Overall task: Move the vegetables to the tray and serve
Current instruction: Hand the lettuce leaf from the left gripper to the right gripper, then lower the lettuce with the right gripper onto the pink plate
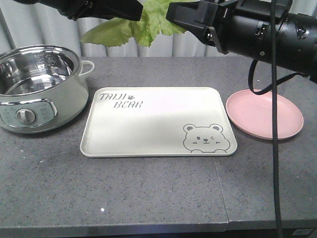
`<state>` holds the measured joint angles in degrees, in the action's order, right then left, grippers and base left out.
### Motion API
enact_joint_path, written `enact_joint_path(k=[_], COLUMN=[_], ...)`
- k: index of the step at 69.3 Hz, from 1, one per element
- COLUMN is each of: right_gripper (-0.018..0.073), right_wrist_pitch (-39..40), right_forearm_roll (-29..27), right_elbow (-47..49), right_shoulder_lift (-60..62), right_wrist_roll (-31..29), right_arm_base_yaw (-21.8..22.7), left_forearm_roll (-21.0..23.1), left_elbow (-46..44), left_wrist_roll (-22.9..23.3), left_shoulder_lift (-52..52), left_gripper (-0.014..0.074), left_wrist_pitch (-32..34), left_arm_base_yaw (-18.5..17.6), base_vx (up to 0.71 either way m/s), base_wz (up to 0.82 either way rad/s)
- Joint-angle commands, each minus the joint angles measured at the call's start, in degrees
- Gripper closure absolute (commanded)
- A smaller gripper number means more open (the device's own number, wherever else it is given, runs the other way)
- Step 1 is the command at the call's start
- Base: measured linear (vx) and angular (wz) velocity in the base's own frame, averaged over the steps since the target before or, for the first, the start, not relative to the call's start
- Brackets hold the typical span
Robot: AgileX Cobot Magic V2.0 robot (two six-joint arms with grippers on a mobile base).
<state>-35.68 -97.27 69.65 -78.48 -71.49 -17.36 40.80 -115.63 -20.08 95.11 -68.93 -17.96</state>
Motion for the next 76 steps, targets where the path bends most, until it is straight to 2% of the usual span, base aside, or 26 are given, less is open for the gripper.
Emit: enact_joint_path(k=[1,10,17,28,34,39,46,55,67,76], right_gripper=[0.0565,0.0565,0.0565,0.0565,0.0565,0.0565,0.0565,0.0565,0.0562,0.0559], right_wrist_pitch=[2.3,0.1,-3.0,-10.2,-12.9,-14.8,-16.2,-17.3,-19.6,-22.7], right_forearm_roll=[-2.2,-0.4,1.6,14.2,20.6,23.1,23.8,25.4,29.0,29.3], right_elbow=[2.0,2.0,2.0,1.9,1.9,1.9,2.0,3.6,11.3,16.8], right_shoulder_lift=[1.5,1.5,1.5,1.4,0.8,-0.6,-4.2,-10.8,-20.4,-25.9], right_wrist_roll=[-0.7,2.2,3.4,13.7,17.6,19.0,18.7,17.5,17.9,19.3], right_arm_base_yaw=[0.7,5.7,12.8,28.3,34.5,37.9,39.5,39.5,39.5,39.5], left_forearm_roll=[2.6,2.1,-0.1,-5.6,-9.5,-11.8,-14.1,-14.2,-14.1,-14.2], left_elbow=[-1.2,-1.2,-1.2,-1.2,-1.2,-1.2,-1.2,-1.1,-1.1,-1.1], left_wrist_roll=[0.5,0.5,0.5,1.0,3.9,5.0,5.0,5.0,5.0,5.0], left_shoulder_lift=[-3.0,-4.1,-5.2,-5.6,-5.6,-5.6,-5.6,-5.6,-5.6,-5.4], left_gripper=[0.0136,0.0122,0.0135,0.0168,0.0190,0.0209,0.0234,0.0262,0.0290,0.0300], left_wrist_pitch=[2.6,2.2,1.3,-2.8,-2.8,-2.8,-2.8,-2.8,-2.8,-2.8], left_arm_base_yaw=[-0.2,-0.2,-0.2,-0.2,-0.2,-0.2,-0.2,-0.2,-0.2,-0.2], base_vx=[0.00,0.00,0.00,0.00,0.00,0.00,0.00,0.00,0.00,0.00], base_wz=[0.00,0.00,0.00,0.00,0.00,0.00,0.00,0.00,0.00,0.00])
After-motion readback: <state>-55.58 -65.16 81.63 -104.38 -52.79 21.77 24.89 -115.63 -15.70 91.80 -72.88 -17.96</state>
